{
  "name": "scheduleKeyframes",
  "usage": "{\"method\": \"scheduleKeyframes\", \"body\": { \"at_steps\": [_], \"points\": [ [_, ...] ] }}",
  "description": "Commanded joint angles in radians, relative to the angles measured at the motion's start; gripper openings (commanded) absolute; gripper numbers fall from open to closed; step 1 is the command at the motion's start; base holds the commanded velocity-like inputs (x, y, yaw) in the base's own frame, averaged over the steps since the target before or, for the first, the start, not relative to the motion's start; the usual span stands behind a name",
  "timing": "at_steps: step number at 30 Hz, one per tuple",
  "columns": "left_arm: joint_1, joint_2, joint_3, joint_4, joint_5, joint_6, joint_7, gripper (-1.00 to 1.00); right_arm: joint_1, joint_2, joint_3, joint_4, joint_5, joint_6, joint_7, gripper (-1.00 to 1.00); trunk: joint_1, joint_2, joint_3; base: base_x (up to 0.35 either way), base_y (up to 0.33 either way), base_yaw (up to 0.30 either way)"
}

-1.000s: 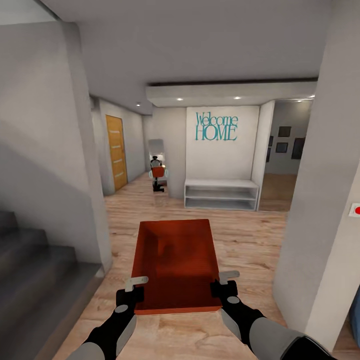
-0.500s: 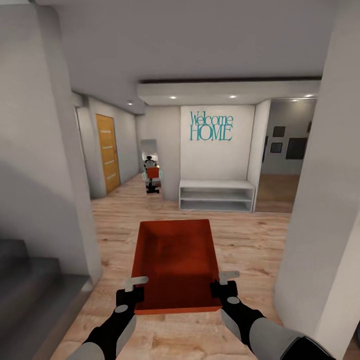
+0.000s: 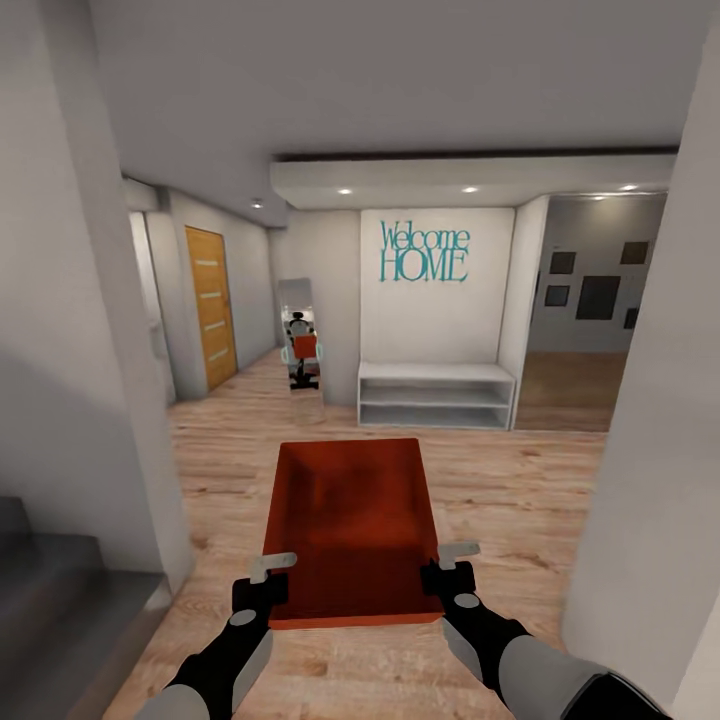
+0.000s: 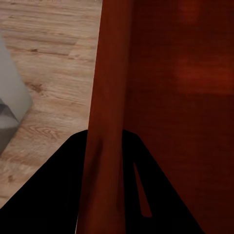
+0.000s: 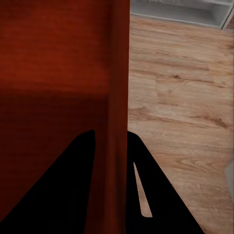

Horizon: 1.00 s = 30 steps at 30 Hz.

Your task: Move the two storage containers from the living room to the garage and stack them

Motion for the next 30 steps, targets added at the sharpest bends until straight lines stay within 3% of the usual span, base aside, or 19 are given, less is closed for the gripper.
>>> {"method": "scheduleKeyframes", "body": {
  "at_steps": [1, 30],
  "points": [
    [0.0, 0.022, 0.053, 0.002, 0.014, -0.005, 0.024, -1.0, -0.001, 0.0, -0.044, -0.005, 0.009, -0.042, 0.002, -1.0, 0.001, -0.001, -0.002, 0.322, 0.0, 0.0],
    [0.0, 0.023, 0.053, 0.002, 0.014, -0.005, 0.024, -1.0, -0.001, 0.0, -0.044, -0.005, 0.009, -0.045, 0.002, -1.0, 0.001, -0.001, -0.002, 0.322, 0.0, 0.0]
  ]
}}
